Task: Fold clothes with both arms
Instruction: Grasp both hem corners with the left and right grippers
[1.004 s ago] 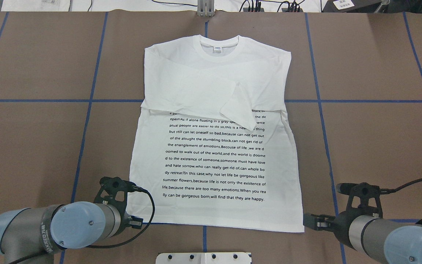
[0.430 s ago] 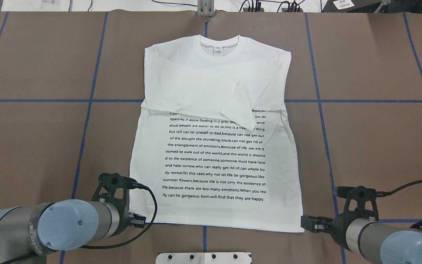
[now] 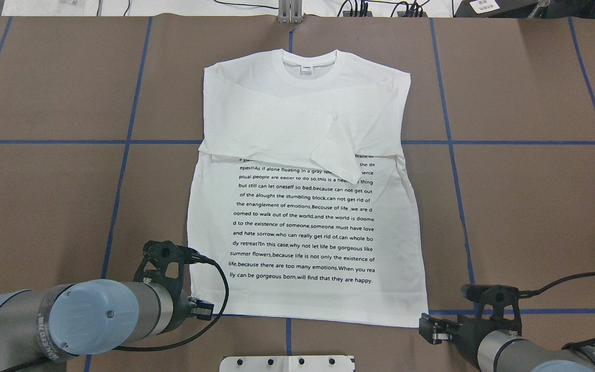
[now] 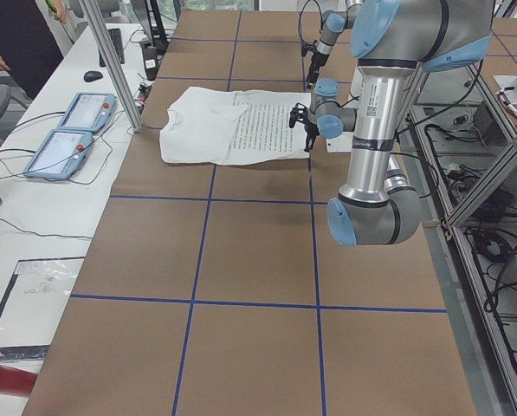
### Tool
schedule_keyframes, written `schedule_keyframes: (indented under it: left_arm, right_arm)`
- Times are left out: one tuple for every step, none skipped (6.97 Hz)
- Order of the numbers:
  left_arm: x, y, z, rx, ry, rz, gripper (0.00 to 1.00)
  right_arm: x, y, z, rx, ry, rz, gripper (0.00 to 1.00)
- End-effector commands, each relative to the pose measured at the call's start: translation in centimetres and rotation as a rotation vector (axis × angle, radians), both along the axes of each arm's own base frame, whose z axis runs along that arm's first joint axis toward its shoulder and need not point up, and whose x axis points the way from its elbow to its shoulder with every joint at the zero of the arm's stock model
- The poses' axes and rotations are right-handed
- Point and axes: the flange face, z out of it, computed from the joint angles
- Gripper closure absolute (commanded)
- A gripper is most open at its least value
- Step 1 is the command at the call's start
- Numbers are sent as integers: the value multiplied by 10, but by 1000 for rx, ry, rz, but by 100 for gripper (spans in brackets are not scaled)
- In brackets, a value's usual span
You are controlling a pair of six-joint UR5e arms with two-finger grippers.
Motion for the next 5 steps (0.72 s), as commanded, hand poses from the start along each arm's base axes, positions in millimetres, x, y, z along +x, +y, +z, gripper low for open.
schedule_keyframes:
  left_arm:
    - [0,0,-2,-2,5,-2,100]
    - [0,-1,-2,-3,5,-4,100]
    - [0,0,-1,-3,5,-2,100]
    - [0,0,-2,-4,7,-3,100]
    - [0,0,-2,-2,7,-2,100]
  right_arm:
    - [-25,7,-1,12,-9,-1,36]
    - [-40,8,-4,13,8,1,38]
    - [-41,8,-2,15,30,-2,38]
    - [-40,7,-1,16,32,1,40]
    - [-41,7,-2,17,31,0,53]
